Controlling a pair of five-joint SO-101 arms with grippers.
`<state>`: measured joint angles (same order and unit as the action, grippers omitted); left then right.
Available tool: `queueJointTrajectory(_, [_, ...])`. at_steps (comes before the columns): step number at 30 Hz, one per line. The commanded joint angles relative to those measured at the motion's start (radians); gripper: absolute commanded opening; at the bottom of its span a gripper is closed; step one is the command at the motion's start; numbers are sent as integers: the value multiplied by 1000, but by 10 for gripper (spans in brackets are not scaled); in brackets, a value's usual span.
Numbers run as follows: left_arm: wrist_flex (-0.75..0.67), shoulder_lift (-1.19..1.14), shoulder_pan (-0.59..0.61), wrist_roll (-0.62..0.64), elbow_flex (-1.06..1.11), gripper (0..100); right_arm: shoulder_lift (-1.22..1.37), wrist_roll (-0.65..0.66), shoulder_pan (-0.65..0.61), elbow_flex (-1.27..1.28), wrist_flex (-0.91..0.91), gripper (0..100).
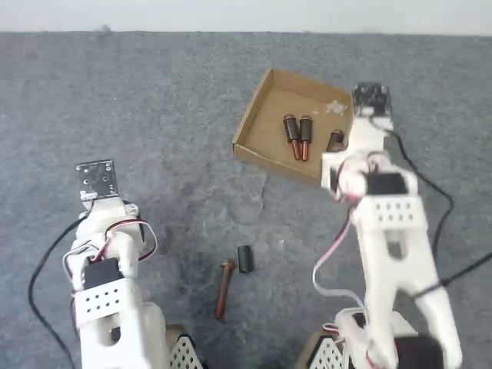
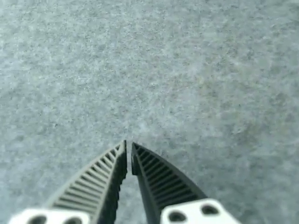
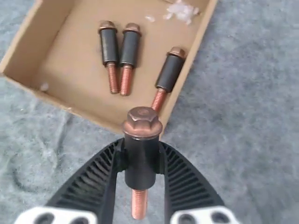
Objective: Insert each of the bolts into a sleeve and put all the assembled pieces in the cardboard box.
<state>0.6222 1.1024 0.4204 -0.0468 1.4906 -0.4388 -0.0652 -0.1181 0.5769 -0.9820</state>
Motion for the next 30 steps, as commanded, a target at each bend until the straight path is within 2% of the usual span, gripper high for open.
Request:
queueJointTrajectory(1, [2, -15, -11, -34, -47, 13, 113, -5, 30, -302, -137, 7])
queueJointTrajectory(7, [0, -6, -17, -37, -33, 13, 354, -5, 33, -652, -275, 7])
queueJointTrajectory(12, [-2, -6, -17, -37, -33, 13, 533, -6, 62, -875, -315, 7])
queueJointTrajectory(23, [-3, -6, -18, -38, -33, 13, 862, -6, 120, -1128, -315, 9])
queueJointTrajectory(30, [-3, -6, -18, -38, -33, 13, 906, -14, 54, -1237, -363, 9])
